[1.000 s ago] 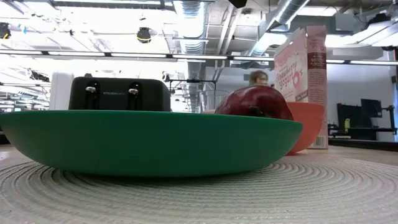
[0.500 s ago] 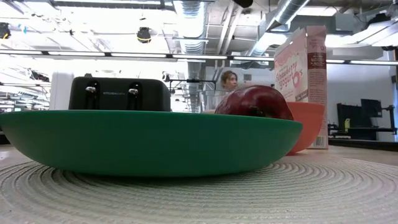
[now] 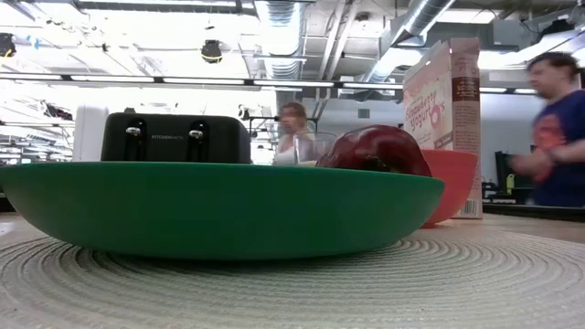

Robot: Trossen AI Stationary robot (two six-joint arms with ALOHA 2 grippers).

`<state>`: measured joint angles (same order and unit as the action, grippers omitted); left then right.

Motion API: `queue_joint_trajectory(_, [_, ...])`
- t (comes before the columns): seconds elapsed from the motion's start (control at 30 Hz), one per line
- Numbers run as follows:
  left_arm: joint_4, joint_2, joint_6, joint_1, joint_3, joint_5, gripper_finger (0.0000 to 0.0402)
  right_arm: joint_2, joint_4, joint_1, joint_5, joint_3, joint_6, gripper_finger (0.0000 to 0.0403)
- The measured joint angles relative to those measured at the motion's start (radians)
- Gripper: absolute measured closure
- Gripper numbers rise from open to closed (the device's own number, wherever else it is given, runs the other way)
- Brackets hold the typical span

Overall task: Arrange a breakfast setting
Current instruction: Put the spoon on the right side of the plate on the white table mat

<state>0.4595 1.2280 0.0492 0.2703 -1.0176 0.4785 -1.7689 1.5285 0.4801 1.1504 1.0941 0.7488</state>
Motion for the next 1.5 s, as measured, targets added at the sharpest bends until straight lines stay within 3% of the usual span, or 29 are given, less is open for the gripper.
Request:
queue_joint_trajectory(0.23, [0.004,-0.013,0.026,0.000,0.000,-0.015,0.0231,0.135,-0.012,0.049,-0.011,-0.064,-0.206,0.0348])
queue_joint_trajectory(0.43, [-0.021,-0.012,0.062,-0.001,0.000,-0.020,0.0231,0.305,-0.162,0.076,-0.133,-0.150,-0.248,0.0348])
queue_joint_trajectory(0.77, [-0.024,-0.011,0.071,-0.002,0.000,-0.021,0.0231,0.632,-0.847,0.013,-0.516,-0.183,-0.114,0.0348])
queue_joint_trajectory(1.07, [-0.024,-0.011,0.086,-0.002,0.000,0.059,0.0231,0.807,-1.413,0.011,-0.554,-0.183,0.114,0.0348])
queue_joint_trajectory(1.5, [-0.024,-0.011,0.106,-0.002,0.000,0.110,0.0231,0.834,-1.802,0.034,-0.664,-0.183,0.302,0.0348])
